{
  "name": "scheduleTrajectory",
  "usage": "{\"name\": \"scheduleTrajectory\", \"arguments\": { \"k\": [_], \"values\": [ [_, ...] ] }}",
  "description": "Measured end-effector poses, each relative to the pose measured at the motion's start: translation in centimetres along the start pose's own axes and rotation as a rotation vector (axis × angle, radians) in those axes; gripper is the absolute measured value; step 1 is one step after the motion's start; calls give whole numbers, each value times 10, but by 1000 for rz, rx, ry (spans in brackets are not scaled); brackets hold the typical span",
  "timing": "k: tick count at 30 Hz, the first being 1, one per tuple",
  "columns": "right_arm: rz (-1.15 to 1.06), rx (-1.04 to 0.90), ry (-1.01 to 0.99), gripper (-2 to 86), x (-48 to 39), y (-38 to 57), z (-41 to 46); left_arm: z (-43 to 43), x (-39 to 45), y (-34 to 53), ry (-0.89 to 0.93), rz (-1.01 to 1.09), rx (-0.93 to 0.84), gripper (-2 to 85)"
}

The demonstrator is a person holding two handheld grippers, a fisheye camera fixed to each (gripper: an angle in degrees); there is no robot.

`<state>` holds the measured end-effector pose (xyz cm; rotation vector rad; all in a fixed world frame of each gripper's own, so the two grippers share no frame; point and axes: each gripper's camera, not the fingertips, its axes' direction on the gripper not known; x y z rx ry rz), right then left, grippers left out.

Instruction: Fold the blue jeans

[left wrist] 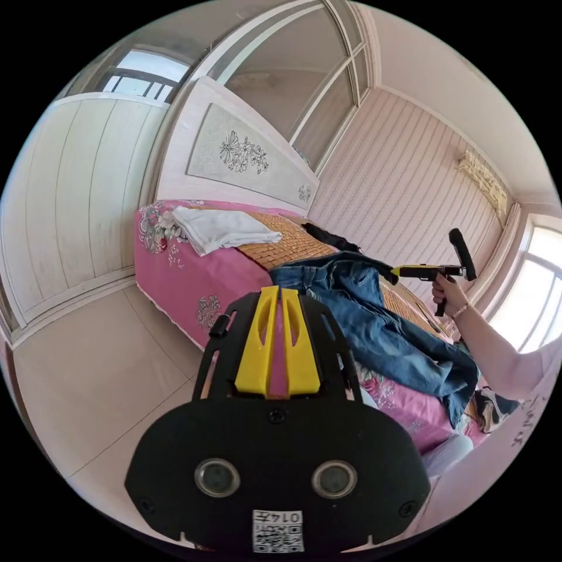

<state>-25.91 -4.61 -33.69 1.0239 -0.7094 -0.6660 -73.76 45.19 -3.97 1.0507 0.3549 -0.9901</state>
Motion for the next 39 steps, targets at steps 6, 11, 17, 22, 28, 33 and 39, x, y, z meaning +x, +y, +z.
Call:
{"name": "scheduleTrajectory", "arguments": {
  "k": [6, 11, 17, 22, 28, 33, 39],
  "values": [
    [609, 247, -19, 91, 80, 347, -126, 0, 50, 65, 71, 160, -163, -7],
    [918, 338, 108, 94, 65, 543, -205, 25, 135, 91, 272, 353, -152, 19],
    [980, 296, 237, 105, 49, 614, -239, 41, 237, 136, 457, 515, -193, 51],
    [941, 284, 175, 147, 68, 606, -230, 32, 332, 211, 587, 744, -277, 51],
    [1008, 233, 121, 137, 124, 612, -195, 44, 391, 310, 481, 915, -273, 91],
    [929, 226, 31, 39, 148, 610, -204, 77, 394, 355, 366, 911, -343, 114],
    [746, 280, 183, 13, 166, 589, -298, 96, 375, 371, 377, 791, -419, 43]
  ]
}}
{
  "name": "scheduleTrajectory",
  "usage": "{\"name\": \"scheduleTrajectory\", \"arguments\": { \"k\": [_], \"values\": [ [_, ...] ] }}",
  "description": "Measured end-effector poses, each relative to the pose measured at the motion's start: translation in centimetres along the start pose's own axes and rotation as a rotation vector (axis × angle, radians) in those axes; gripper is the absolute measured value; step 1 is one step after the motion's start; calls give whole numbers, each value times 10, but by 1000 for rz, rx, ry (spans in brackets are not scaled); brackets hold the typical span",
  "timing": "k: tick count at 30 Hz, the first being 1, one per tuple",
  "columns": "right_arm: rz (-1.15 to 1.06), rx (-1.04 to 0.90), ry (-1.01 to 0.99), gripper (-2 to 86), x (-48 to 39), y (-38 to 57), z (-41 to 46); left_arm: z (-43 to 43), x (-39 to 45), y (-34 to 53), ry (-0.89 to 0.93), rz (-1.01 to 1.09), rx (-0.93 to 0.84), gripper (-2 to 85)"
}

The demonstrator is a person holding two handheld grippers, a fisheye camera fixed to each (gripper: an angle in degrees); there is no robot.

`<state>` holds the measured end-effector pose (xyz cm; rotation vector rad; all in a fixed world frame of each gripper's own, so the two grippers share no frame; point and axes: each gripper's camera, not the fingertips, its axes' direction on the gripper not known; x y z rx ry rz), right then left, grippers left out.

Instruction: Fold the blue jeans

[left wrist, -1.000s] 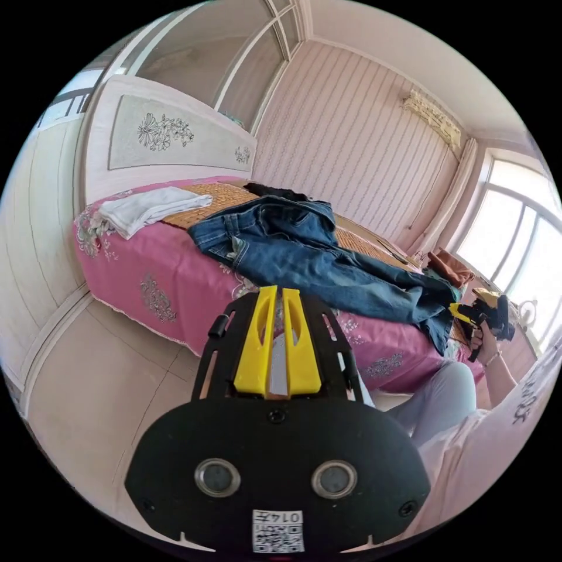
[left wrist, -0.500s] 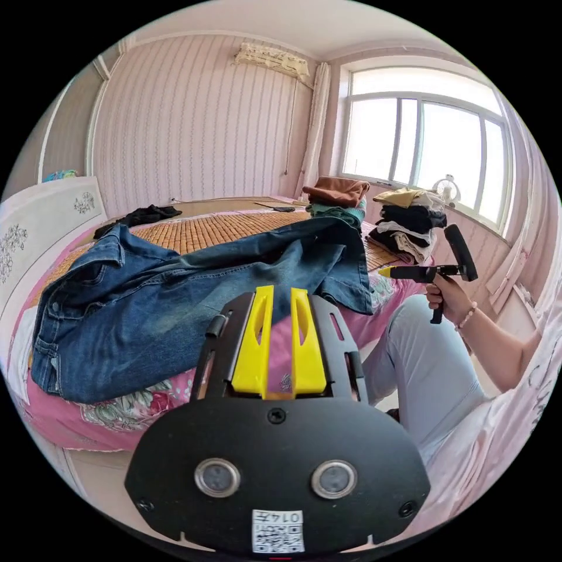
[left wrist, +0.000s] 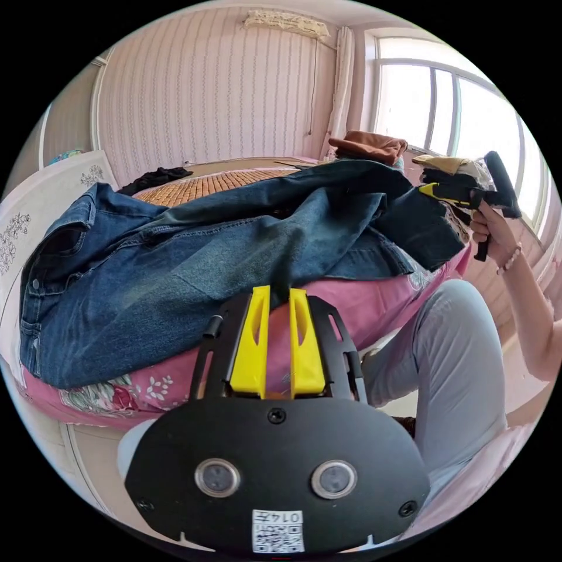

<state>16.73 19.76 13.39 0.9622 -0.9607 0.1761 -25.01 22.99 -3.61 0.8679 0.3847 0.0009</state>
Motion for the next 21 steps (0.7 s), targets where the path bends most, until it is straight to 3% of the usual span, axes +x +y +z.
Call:
{"name": "scheduleTrajectory", "arguments": {
  "k": [5, 9, 12, 17, 21],
  "values": [
    [-66, 100, 213, 18, 37, -78, -71, -13, -12, 11, 122, -80, 11, 10],
    [80, -44, 336, 55, 102, -117, -40, -44, -25, 31, 236, -93, 78, 8],
    [106, -99, 286, 83, 104, -107, -11, -80, -52, 53, 253, -123, 163, 23],
    [-100, -18, 309, 99, 46, -89, 26, -113, -116, 56, -256, 2, 126, 67],
    [-217, -108, 380, 150, 17, -110, 72, -93, -147, 28, -505, 169, 59, 115]
  ]
}}
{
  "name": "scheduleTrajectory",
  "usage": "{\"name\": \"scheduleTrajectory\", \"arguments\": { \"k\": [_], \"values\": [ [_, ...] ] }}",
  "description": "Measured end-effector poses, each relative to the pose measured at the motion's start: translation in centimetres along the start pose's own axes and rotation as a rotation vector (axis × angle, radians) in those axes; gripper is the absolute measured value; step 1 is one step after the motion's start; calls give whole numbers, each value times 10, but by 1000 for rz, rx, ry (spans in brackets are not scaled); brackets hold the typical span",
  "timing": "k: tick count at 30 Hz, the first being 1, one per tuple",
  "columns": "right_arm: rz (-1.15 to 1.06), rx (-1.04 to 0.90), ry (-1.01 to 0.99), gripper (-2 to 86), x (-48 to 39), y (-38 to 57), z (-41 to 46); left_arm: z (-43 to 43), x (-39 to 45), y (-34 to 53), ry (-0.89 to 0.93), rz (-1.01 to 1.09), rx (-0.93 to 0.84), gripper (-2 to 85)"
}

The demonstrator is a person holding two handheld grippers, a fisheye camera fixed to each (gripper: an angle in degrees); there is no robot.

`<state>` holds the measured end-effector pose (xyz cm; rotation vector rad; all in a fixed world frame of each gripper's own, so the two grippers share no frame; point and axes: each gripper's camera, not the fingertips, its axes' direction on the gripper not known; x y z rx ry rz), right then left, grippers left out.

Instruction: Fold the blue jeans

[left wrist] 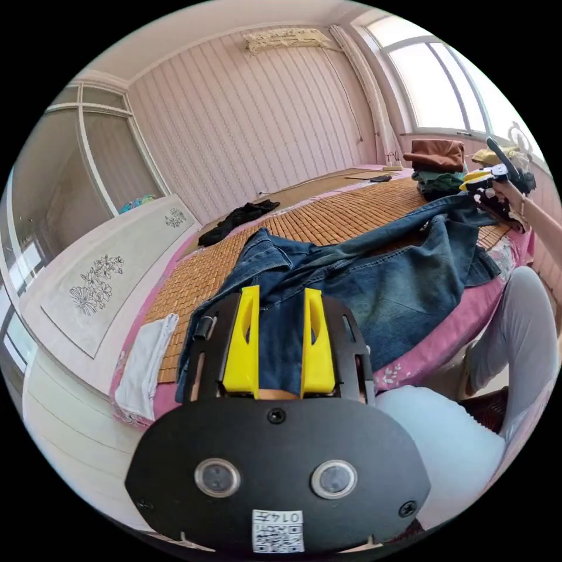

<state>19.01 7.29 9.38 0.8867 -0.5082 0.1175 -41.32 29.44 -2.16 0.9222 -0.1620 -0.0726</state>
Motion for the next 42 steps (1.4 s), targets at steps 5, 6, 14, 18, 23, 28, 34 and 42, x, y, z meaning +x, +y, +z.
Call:
{"name": "scheduleTrajectory", "arguments": {
  "k": [5, 6, 14, 18, 23, 28, 34, 42],
  "values": [
    [-21, -122, -55, 158, -7, -42, 40, 120, -28, -26, -32, 43, -174, 130],
    [-29, -192, -48, 143, -8, -50, 57, 133, -33, -27, -36, 38, -200, 118],
    [-130, -333, -102, -7, -6, -60, 102, 203, -128, -18, -40, -154, -259, 4],
    [-99, -263, -166, -3, 11, -75, 87, 203, -168, -12, -72, -233, -222, 1],
    [-132, -230, -418, 199, 17, -98, 73, 192, -212, 2, -89, -378, -157, 1],
    [-194, -522, -633, 89, 21, -94, 131, 197, -215, 18, -83, -405, -157, 1],
    [-267, -388, -774, -5, 44, -104, 86, 172, -253, 23, -15, -525, -84, 2],
    [-87, -205, -456, 34, 55, -220, 102, 188, -293, -7, -126, -583, -161, 51]
  ]
}}
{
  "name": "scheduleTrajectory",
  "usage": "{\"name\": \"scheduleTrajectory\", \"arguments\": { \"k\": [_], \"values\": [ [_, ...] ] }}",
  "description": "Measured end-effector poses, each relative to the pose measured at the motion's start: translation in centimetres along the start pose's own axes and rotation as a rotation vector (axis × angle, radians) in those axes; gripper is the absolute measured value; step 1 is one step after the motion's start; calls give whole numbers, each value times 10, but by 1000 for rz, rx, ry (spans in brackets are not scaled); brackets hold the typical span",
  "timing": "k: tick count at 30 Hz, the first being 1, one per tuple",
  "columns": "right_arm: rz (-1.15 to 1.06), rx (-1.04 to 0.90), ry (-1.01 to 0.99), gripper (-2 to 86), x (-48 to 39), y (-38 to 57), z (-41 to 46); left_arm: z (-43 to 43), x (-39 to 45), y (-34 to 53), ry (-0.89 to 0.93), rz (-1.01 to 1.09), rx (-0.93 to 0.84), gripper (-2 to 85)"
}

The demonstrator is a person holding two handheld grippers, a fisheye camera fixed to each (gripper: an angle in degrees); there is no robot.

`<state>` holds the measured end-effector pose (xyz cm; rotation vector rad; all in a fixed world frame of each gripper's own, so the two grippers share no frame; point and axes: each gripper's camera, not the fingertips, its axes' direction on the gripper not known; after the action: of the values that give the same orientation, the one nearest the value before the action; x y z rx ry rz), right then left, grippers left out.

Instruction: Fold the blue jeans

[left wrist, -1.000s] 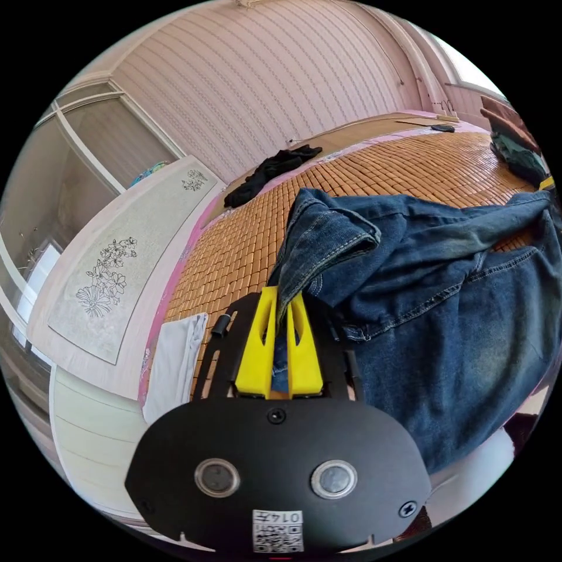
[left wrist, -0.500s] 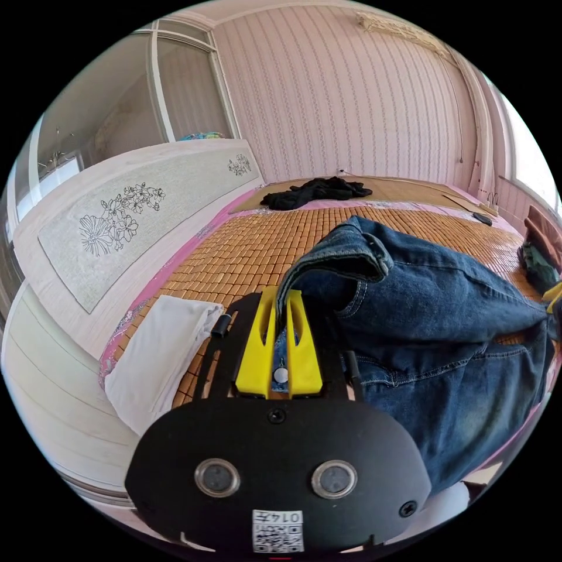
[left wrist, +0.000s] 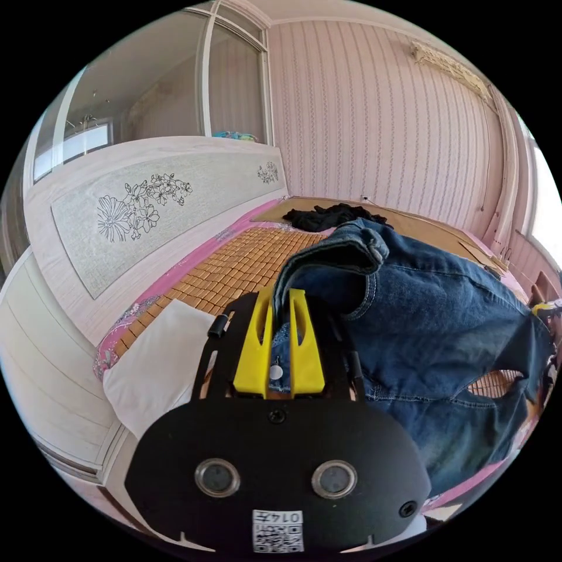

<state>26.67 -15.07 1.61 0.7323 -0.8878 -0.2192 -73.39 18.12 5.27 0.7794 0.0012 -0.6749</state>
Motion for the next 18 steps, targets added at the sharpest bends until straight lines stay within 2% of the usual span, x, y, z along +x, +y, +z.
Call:
{"name": "scheduleTrajectory", "arguments": {
  "k": [2, 6, 8, 10, 14, 16, 18],
  "values": [
    [89, 56, 14, 65, 2, -9, 20, 24, 10, 4, -77, 35, -111, 67],
    [69, 89, 46, 118, -22, 34, 23, -19, 16, 38, -43, 131, 4, 66],
    [48, 90, 33, 131, -31, 80, 7, -61, 43, 83, 52, 299, 8, 66],
    [81, 171, -18, 137, -47, 162, -20, -95, 74, 134, 164, 411, -14, 66],
    [164, 224, -168, 139, -76, 281, -28, -161, 153, 247, 442, 526, -30, 72],
    [199, 167, -195, 152, -100, 329, -14, -182, 191, 278, 524, 634, 7, 78],
    [198, 119, -172, 169, -119, 350, -6, -194, 227, 300, 510, 703, 28, 86]
  ]
}}
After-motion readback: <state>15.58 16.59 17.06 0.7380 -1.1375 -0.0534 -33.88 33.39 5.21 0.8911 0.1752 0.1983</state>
